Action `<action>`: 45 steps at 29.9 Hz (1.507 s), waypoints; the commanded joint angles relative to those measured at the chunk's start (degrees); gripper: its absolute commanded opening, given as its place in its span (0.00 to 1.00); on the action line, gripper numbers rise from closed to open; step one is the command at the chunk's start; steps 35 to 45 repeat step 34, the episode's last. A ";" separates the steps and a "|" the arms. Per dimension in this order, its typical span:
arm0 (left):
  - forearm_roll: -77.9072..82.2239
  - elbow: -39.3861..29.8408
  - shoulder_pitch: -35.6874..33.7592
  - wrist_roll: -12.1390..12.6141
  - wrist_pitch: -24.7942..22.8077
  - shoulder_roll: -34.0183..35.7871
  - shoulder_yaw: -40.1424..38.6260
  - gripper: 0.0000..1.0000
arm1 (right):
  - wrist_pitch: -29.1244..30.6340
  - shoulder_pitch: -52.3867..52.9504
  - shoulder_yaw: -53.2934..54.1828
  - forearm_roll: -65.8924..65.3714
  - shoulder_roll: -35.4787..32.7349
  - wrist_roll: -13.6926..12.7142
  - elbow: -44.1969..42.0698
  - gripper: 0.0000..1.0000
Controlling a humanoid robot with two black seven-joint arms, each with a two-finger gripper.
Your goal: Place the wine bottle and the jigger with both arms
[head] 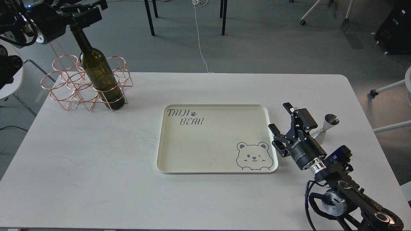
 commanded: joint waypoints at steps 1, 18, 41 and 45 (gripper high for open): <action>-13.56 -5.45 -1.72 -0.01 -0.12 0.96 0.15 0.98 | -0.35 0.16 1.04 0.18 0.25 0.69 -0.01 0.98; -46.01 -27.10 29.98 -0.01 -0.21 -9.13 -5.73 0.98 | -4.75 2.97 3.24 0.97 4.83 3.39 -4.93 0.98; -55.35 -22.79 52.86 -0.01 -12.69 -23.99 -31.75 0.98 | -3.34 2.79 2.71 1.23 6.14 3.39 -4.05 0.98; -55.35 -22.79 52.86 -0.01 -12.69 -23.99 -31.75 0.98 | -3.34 2.79 2.71 1.23 6.14 3.39 -4.05 0.98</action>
